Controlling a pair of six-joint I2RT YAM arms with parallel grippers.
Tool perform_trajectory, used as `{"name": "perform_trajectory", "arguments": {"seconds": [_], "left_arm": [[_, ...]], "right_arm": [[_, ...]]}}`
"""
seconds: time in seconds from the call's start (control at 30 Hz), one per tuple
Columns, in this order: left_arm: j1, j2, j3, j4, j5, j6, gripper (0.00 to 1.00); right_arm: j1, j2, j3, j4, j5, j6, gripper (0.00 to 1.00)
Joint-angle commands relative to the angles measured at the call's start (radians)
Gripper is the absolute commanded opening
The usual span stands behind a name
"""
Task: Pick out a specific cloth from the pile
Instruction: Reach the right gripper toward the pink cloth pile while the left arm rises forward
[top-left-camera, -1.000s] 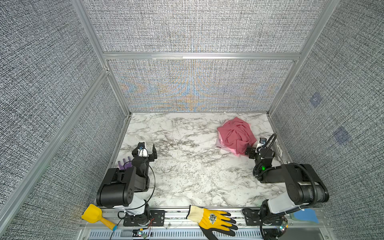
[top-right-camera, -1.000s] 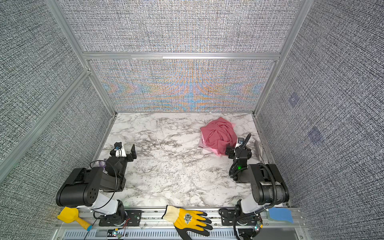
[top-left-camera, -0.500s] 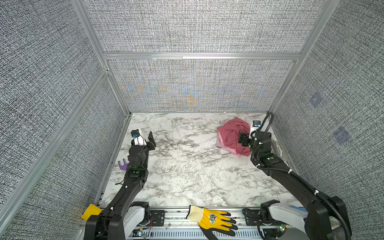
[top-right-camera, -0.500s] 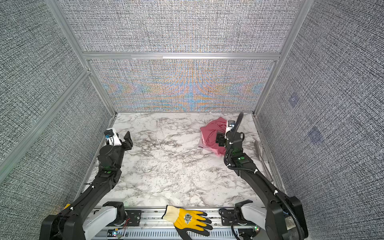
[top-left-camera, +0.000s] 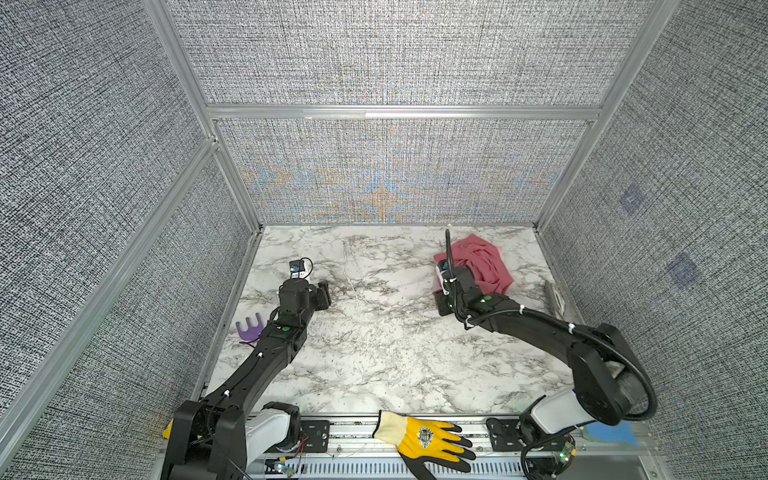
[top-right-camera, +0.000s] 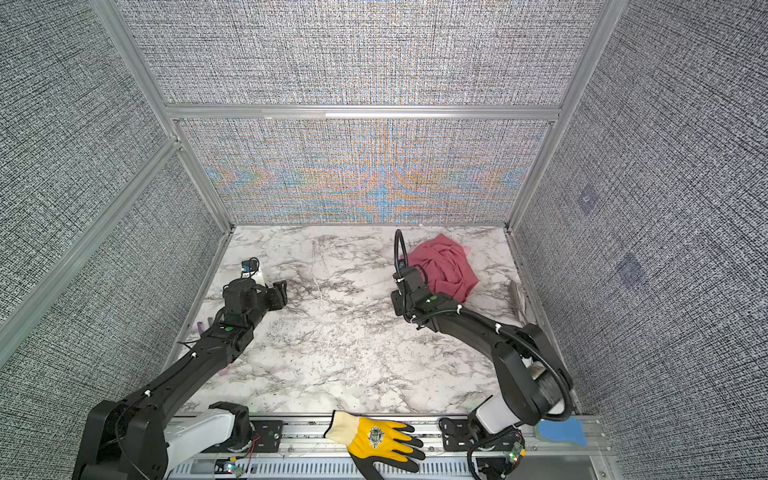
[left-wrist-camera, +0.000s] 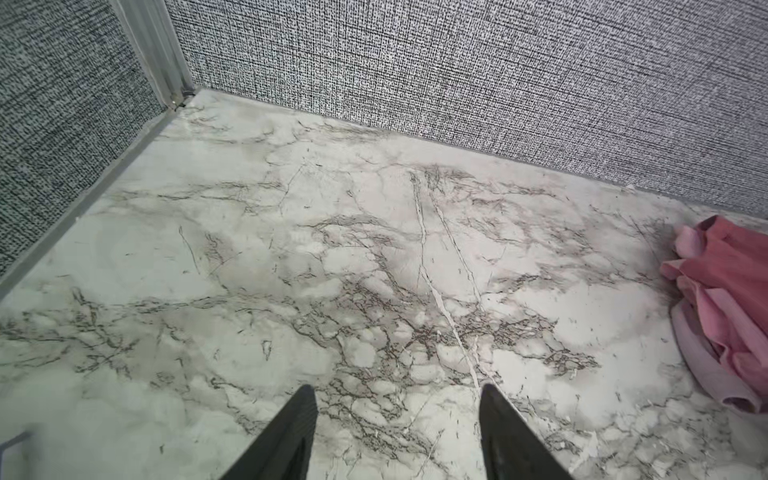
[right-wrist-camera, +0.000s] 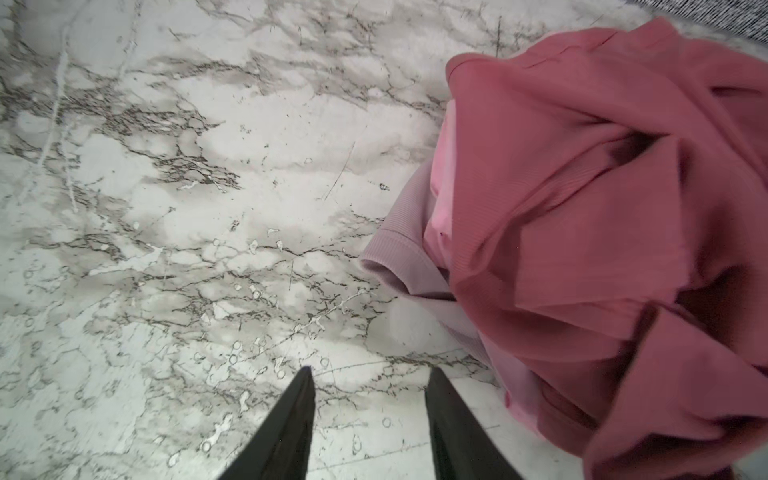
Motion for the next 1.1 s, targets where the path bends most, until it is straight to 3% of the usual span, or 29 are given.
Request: {"name": "perform_trajectory", "arguments": {"seconds": [0.0, 0.2, 0.43, 1.07], "left_arm": [[-0.001, 0.000, -0.001, -0.009, 0.009, 0.018, 0.65], [-0.001, 0.021, 0.010, 0.007, 0.025, 0.044, 0.65], [-0.001, 0.038, 0.009, 0.020, 0.038, 0.047, 0.65], [-0.001, 0.031, -0.014, 0.048, 0.019, 0.070, 0.65]], "right_arm": [[0.003, 0.066, 0.045, -0.018, 0.014, 0.024, 0.47], [0.002, 0.200, 0.142, -0.035, 0.071, 0.005, 0.47], [0.002, 0.276, 0.195, -0.077, 0.189, -0.018, 0.38], [-0.006, 0.376, 0.257, -0.050, 0.254, -0.046, 0.29]]}}
